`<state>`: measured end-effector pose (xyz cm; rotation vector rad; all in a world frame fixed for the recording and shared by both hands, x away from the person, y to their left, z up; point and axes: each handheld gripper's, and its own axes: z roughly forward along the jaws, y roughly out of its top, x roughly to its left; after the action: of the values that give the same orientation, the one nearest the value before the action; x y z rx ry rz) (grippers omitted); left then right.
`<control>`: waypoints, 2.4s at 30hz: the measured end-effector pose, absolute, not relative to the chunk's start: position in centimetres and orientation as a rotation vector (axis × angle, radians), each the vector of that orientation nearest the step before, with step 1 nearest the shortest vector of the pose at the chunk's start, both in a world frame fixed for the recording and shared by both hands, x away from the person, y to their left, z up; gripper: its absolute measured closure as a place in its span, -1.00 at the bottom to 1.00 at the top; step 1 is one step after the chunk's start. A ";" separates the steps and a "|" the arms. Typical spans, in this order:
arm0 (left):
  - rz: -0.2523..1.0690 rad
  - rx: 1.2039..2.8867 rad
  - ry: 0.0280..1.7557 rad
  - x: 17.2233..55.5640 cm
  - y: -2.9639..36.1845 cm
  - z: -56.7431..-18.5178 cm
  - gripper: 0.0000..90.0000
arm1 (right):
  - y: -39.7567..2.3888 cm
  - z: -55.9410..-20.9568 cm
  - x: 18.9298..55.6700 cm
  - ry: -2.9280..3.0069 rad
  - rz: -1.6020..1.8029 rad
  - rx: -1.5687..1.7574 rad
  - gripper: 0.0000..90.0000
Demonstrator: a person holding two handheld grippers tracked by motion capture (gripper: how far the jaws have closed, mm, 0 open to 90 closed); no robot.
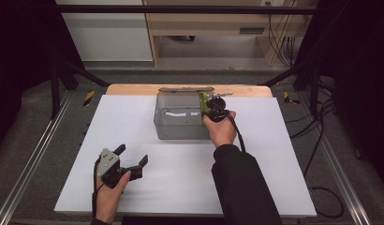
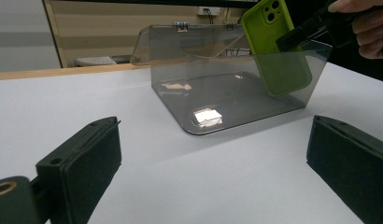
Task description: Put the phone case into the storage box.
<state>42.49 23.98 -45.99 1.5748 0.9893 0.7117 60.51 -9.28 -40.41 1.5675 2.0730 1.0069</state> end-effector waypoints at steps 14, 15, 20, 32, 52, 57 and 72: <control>0.708 1.580 0.988 42.4 24.0 -45.9 -0.93 | -8.8 -40.4 60.8 2.072 0.992 1.571 0.69; 0.709 1.581 0.987 42.4 24.0 -45.9 -0.93 | -8.8 -40.4 60.8 2.070 0.992 1.576 0.69; 0.708 1.581 0.989 42.4 24.0 -46.0 -0.93 | -9.0 -40.3 60.9 2.068 0.992 1.604 0.70; 0.703 1.583 0.986 42.5 23.9 -46.0 -0.93 | -9.4 -40.2 60.9 2.072 0.990 1.625 0.69; 0.703 1.585 0.985 42.5 23.9 -46.0 -0.93 | -9.4 -40.0 60.9 2.043 0.985 1.608 0.58; 0.710 1.587 0.986 42.5 23.9 -46.0 -0.93 | -9.4 -39.6 60.5 2.037 0.994 1.589 0.58; 0.704 1.591 0.983 42.5 23.8 -46.0 -0.93 | -9.8 -37.7 59.1 1.998 1.147 1.487 0.45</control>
<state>42.49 23.79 -46.02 1.5913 0.9825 0.7044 59.11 -9.80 -37.65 1.4866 1.9975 1.1474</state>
